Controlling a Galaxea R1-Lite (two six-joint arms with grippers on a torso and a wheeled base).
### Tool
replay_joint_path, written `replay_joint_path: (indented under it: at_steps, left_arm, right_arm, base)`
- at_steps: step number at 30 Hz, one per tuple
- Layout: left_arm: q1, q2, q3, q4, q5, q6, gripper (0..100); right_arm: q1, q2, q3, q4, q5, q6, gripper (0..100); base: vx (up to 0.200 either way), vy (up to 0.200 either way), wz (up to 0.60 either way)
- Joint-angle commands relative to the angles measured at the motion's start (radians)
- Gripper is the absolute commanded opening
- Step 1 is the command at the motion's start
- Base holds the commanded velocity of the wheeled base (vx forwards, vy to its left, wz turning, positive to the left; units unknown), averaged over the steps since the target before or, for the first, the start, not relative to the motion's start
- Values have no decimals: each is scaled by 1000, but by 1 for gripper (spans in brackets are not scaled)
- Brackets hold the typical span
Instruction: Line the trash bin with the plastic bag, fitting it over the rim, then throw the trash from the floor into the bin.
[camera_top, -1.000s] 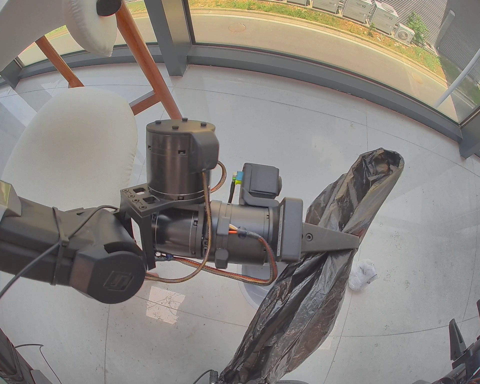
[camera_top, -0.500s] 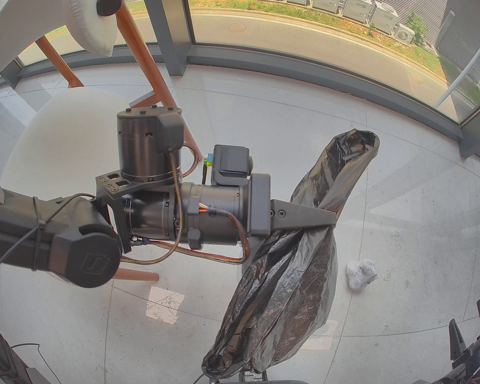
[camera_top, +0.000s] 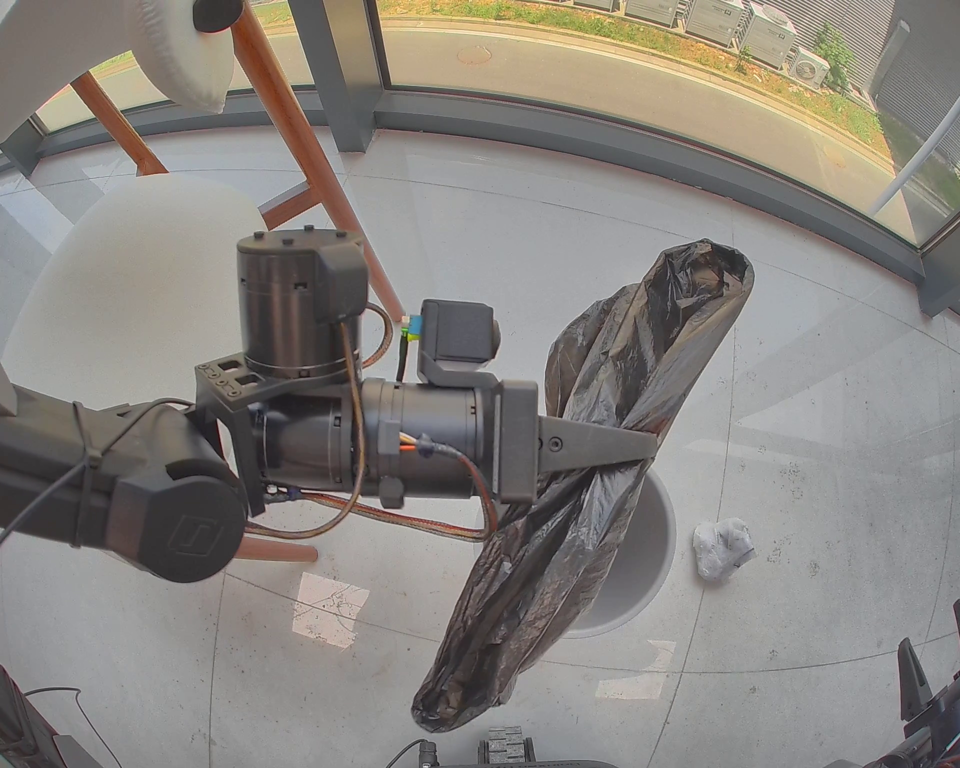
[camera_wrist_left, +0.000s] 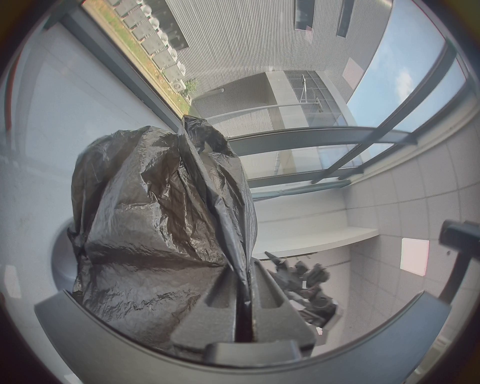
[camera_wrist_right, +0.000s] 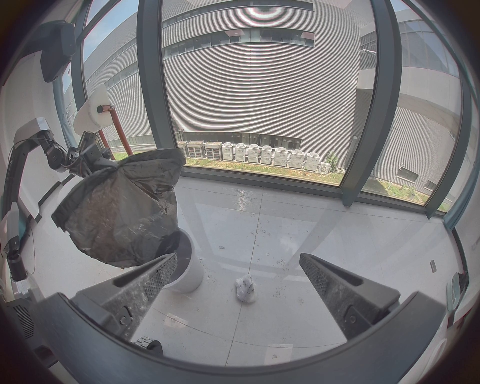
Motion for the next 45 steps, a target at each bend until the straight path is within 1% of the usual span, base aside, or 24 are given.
replay_joint_path:
  at_steps: [1, 3, 6, 9, 12, 14, 16, 17, 18, 19, 20, 22, 26, 30, 31, 32, 34, 36, 37, 38, 40, 43, 44, 45]
  left_arm:
    - [-59, 105, 2, -4, 116, 100, 0]
    - [-79, 123, 2, -4, 135, 100, 0]
    - [-92, 152, -16, -5, 136, 104, 0]
    - [-98, 180, -69, -2, 139, 107, 0]
    - [-101, 180, -93, 1, 168, 110, 0]
    - [-101, 178, -109, 7, 254, 141, 0]
    - [-101, 174, -101, 10, 325, 198, 0]
    - [-99, 174, -101, 10, 331, 204, 0]
    - [-101, 169, -84, 11, 402, 264, 0]
    - [-101, 169, -82, 11, 405, 267, 0]
    - [-125, 155, -50, 11, 438, 278, 0]
    - [-187, 123, -3, 14, 443, 276, 0]
    - [-254, 109, 108, 7, 440, 282, 0]
    - [-273, 115, 111, -13, 444, 299, 0]
    - [-270, 117, 99, -9, 446, 320, 0]
    - [-266, 117, 91, -4, 452, 333, 0]
    - [-257, 117, 86, -1, 472, 340, 0]
    - [-245, 120, 82, 2, 507, 340, 0]
    - [-245, 122, 80, 11, 532, 340, 0]
    - [-245, 122, 80, 25, 560, 340, 0]
    - [-245, 122, 72, 42, 592, 342, 0]
    - [-245, 123, 54, 65, 621, 342, 0]
    - [-243, 125, 53, 71, 635, 343, 0]
    - [-243, 125, 53, 71, 635, 343, 0]
  right_arm:
    - [0, -12, 18, 0, 0, 0, 100]
    - [0, -12, 18, 1, 0, 0, 100]
    - [0, -12, 18, 1, 2, -5, 100]
    - [0, -10, 18, 3, 2, -2, 100]
    - [0, -12, 18, 3, 2, -2, 100]
    - [0, -12, 18, 3, 2, -3, 100]
    - [0, -10, 18, 3, 2, -3, 100]
    - [0, -10, 18, 3, 2, -3, 100]
    - [-1, -10, 18, 3, 2, -6, 100]
    - [-1, -10, 18, 3, 2, -6, 100]
    - [-1, -10, 18, 3, 2, -6, 100]
    - [-1, -10, 18, 3, 0, -8, 100]
    - [-3, -12, 16, 3, -3, -6, 100]
    - [-3, -12, 2, -20, -3, 0, 100]
    - [5, 4, -70, -63, 5, 0, 100]
    - [14, 48, -140, -108, 3, 3, 100]
    - [62, 271, -222, -174, 8, 14, 100]
    - [168, 398, -266, -183, 21, 61, 100]
    - [237, 435, -300, -175, 23, 123, 100]
    - [309, 485, -334, -171, 20, 210, 100]
    - [402, 616, -401, -152, 17, 371, 100]
    - [474, 777, -555, -78, 21, 574, 100]
    - [482, 817, -599, -36, 31, 613, 100]
    - [482, 817, -599, -36, 31, 613, 100]
  base:
    - [0, 0, 0]
    - [0, 0, 0]
    - [0, 0, 0]
    - [0, 0, 0]
    - [0, 0, 0]
    - [0, 0, 0]
    - [0, 0, 0]
    - [0, 0, 0]
    - [0, 0, 0]
    - [0, 0, 0]
    - [0, 0, 0]
    - [0, 0, 0]
    - [0, 0, 0]
    - [0, 0, 0]
    - [0, 0, 0]
    - [0, 0, 0]
    - [0, 0, 0]
    - [0, 0, 0]
    - [0, 0, 0]
    - [0, 0, 0]
    - [0, 0, 0]
    - [0, 0, 0]
    - [0, 0, 0]
    - [0, 0, 0]
